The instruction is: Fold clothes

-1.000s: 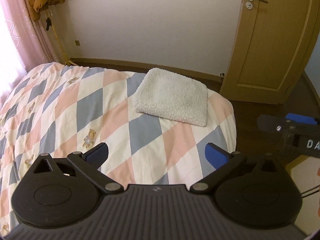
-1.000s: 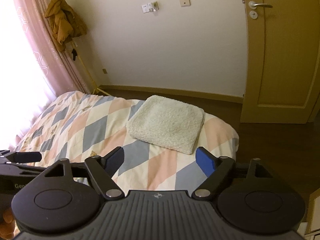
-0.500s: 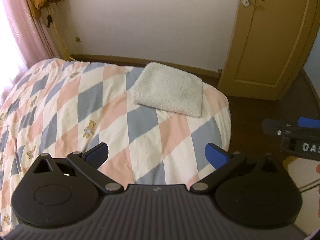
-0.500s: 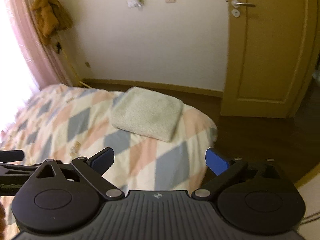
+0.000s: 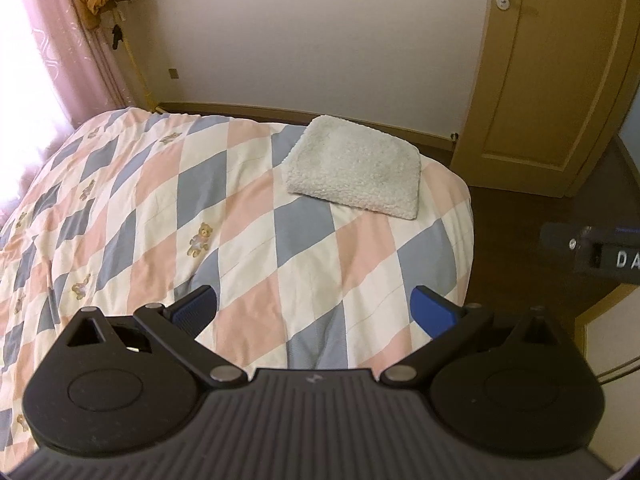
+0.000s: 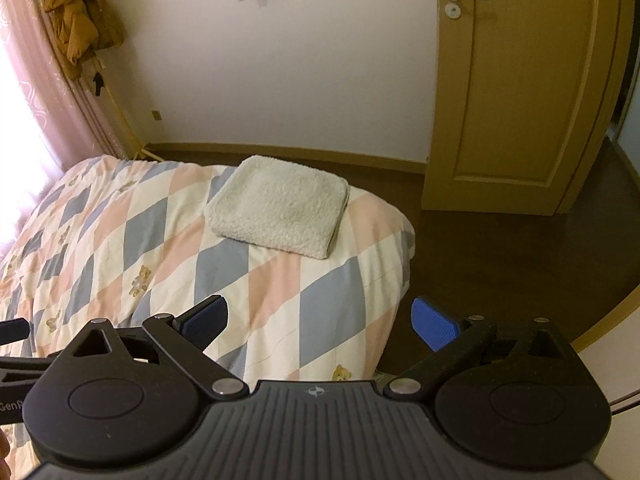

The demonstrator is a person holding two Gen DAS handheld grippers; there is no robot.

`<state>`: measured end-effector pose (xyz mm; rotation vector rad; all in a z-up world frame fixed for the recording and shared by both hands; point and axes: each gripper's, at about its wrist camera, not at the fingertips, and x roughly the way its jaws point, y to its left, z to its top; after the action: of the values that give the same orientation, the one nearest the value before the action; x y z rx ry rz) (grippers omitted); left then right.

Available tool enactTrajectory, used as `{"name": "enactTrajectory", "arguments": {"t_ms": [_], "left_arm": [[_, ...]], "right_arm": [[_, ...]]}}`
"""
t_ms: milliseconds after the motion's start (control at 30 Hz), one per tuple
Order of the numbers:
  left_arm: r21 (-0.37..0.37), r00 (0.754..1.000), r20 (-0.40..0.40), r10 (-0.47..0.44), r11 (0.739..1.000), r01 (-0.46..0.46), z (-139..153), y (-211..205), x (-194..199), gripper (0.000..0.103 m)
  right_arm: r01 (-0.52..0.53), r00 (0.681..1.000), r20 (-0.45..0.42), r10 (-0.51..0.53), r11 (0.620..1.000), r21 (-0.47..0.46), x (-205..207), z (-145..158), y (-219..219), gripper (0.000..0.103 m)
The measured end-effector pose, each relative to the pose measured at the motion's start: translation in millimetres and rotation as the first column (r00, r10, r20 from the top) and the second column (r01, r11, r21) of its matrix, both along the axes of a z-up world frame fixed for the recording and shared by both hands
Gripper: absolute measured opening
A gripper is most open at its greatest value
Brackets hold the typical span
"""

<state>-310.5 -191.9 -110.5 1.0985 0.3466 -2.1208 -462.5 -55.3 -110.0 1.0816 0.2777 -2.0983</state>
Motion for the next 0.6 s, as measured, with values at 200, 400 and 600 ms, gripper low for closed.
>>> {"name": "enactTrajectory", "arguments": {"t_ms": [200, 400, 600], "left_arm": [[0.004, 0.999, 0.01, 0.04, 0.999, -0.04, -2, -8, -13, 0.102], [0.012, 0.996, 0.033, 0.08, 0.997, -0.08, -6, -23, -33, 0.102], [0.028, 0.992, 0.047, 0.115, 0.993, -0.117, -9, -41, -56, 0.102]], "right_arm": [[-0.04, 0.999, 0.012, 0.039, 0.999, 0.026, -8, -6, -13, 0.101], [-0.086, 0.996, 0.025, 0.085, 0.995, 0.044, -28, -10, -32, 0.101], [-0.131, 0.991, 0.037, 0.129, 0.99, 0.059, -54, -15, -58, 0.101]]}}
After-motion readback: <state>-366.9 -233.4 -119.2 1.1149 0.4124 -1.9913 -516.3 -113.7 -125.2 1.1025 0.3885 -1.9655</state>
